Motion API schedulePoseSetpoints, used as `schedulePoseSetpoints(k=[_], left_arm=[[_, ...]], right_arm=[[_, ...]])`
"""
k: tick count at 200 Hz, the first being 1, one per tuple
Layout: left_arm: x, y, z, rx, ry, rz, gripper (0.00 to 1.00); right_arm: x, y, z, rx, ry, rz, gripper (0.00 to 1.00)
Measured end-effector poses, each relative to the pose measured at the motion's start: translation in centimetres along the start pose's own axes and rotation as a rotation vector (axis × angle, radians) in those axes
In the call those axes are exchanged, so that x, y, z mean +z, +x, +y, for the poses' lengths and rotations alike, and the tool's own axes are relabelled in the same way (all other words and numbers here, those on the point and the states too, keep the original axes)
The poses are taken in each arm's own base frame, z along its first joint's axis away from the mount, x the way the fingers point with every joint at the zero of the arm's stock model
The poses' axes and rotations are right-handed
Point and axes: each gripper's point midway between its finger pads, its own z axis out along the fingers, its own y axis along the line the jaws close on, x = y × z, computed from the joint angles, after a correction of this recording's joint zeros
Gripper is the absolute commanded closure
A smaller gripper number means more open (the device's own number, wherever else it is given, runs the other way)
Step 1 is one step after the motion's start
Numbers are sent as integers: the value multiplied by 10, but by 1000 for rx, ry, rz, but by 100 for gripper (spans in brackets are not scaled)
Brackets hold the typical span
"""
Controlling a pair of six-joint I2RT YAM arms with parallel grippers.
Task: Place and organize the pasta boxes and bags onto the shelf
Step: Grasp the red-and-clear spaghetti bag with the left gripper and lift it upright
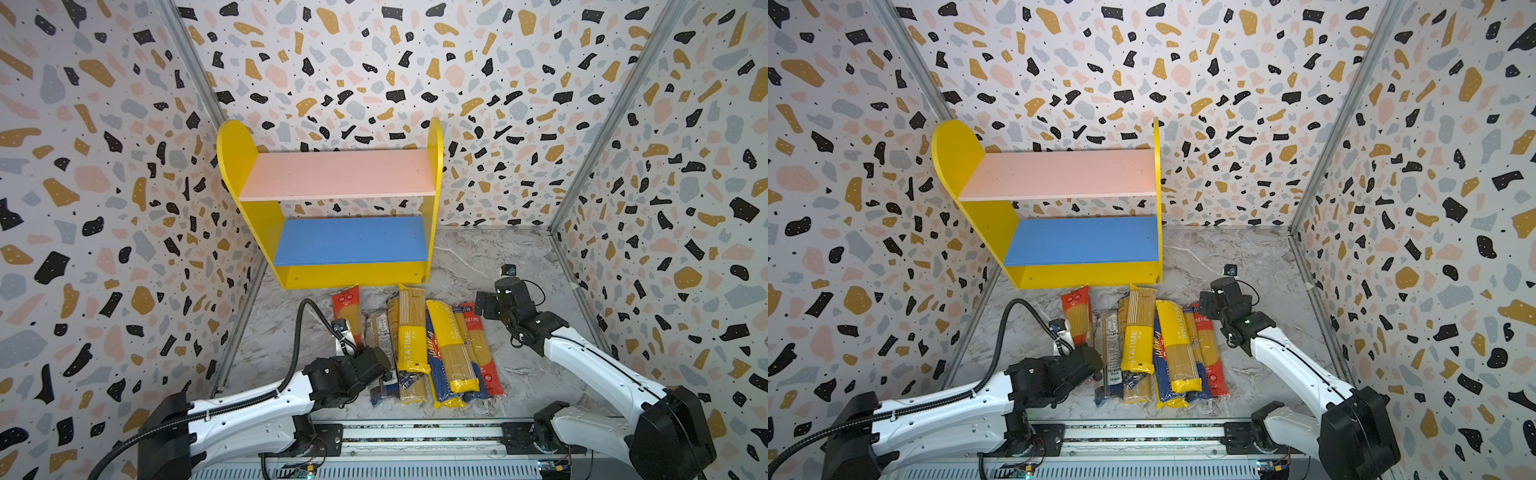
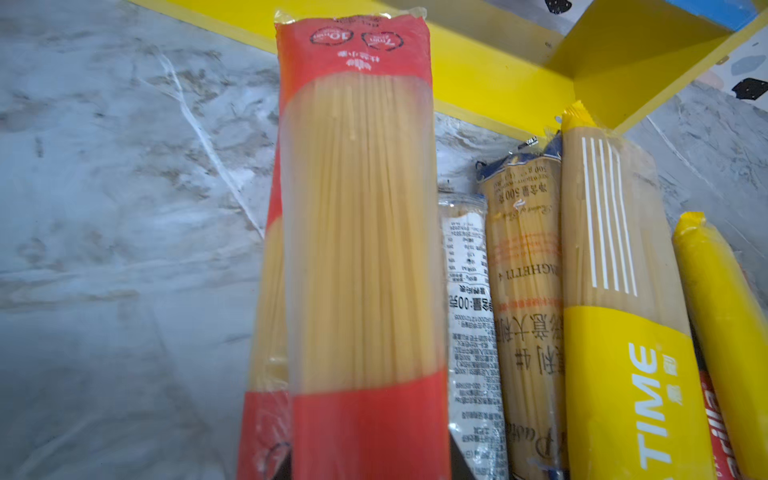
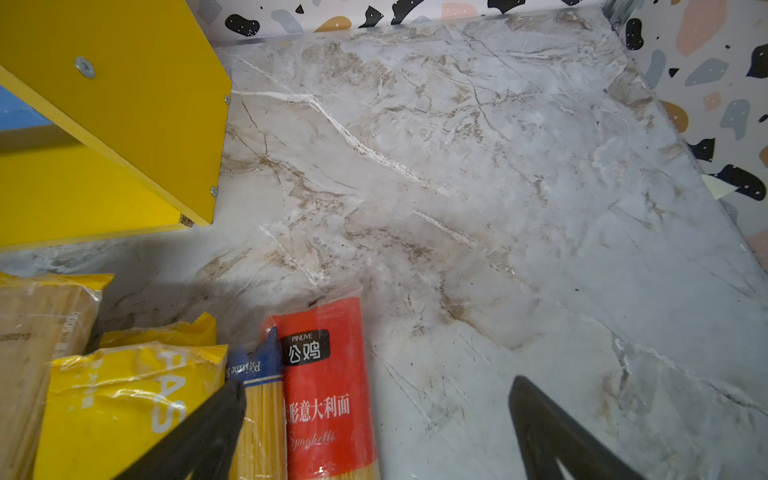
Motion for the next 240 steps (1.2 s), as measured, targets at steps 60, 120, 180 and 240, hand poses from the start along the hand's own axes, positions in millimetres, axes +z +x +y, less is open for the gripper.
schedulePoseSetpoints(k=[60, 120, 180, 240], left_arm=[[-13, -19, 4, 91, 36, -67, 86], [-27, -34, 3, 136, 98, -112, 88], [-40, -63, -27, 196, 103, -146, 84], [-31, -111, -89, 228, 103, -218, 84]], right_arm=[[-5, -4, 3, 3, -19, -7, 1], [-6, -2, 6, 5, -40, 5, 1], [-17, -14, 8, 17, -62, -26, 1], [-26, -20, 7, 25, -72, -45, 1]])
